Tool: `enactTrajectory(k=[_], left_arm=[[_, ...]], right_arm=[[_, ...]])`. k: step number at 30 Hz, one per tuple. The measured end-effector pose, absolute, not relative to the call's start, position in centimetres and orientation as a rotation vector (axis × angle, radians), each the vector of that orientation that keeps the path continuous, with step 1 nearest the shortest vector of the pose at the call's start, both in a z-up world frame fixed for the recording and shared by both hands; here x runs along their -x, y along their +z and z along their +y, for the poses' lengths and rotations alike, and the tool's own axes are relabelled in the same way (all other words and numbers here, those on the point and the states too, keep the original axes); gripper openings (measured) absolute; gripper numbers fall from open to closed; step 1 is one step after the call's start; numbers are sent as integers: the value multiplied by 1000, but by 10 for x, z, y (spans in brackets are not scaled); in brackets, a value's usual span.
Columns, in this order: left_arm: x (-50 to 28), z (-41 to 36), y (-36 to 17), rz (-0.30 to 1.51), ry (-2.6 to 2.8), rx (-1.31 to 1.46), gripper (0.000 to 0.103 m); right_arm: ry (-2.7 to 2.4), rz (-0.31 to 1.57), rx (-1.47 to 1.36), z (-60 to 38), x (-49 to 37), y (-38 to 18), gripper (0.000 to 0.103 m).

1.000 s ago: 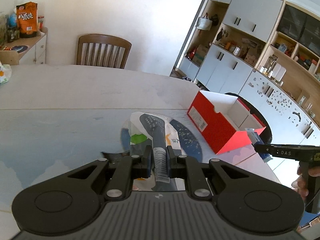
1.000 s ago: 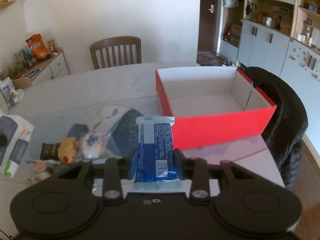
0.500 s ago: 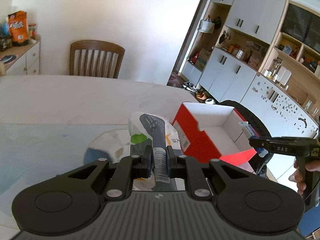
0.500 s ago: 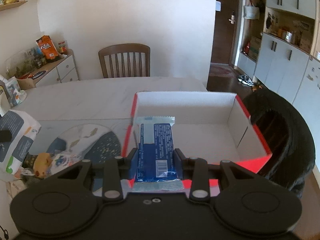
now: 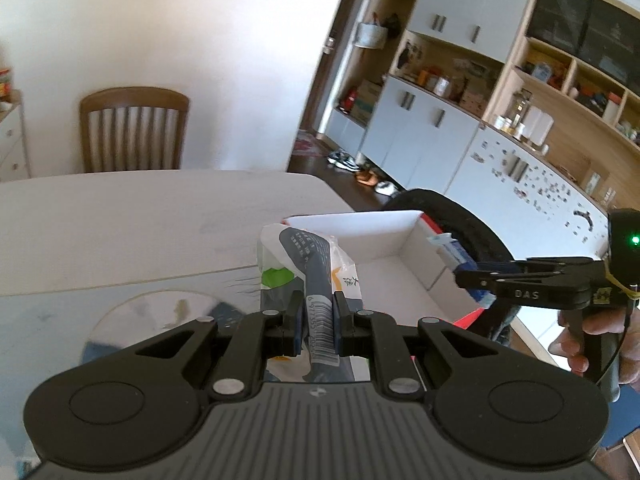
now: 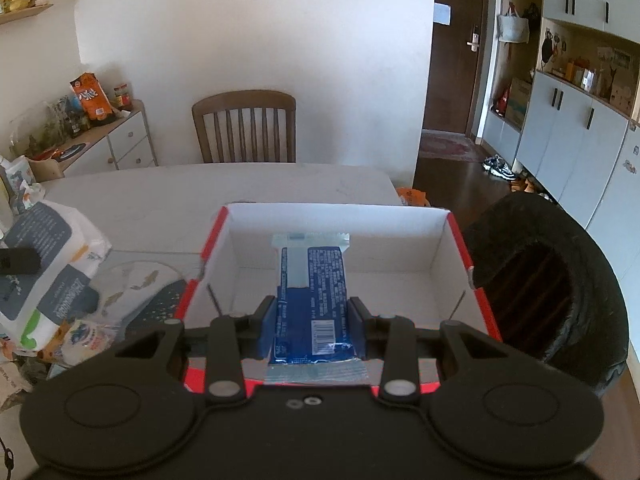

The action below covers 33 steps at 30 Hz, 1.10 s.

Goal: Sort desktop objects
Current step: 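Carry the white-green bag and blue bar with both grippers into the red box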

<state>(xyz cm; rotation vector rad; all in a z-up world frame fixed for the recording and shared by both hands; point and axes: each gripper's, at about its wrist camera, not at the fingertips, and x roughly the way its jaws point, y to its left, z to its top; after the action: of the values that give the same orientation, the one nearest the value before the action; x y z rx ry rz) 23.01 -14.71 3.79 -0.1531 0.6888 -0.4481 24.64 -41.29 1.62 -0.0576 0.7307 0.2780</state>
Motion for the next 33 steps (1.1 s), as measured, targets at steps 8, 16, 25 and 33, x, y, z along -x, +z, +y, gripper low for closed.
enactTrajectory(k=[8,16,25,33], left_arm=[[-260,-201,36,715,-527,109,13],[-283,-239,16,778,-569,58,13],[-310,-271,2,798,-577,-27,13],[-328,-296,-20,817,-576,-143,13]], right_arm=[[281,763,54,-430,-266,11,36],[273,814,61,-437,-288,-3,36],[252,848,93,-438,-313,-19,36],[258,916,115,-435,-337,-42,36]])
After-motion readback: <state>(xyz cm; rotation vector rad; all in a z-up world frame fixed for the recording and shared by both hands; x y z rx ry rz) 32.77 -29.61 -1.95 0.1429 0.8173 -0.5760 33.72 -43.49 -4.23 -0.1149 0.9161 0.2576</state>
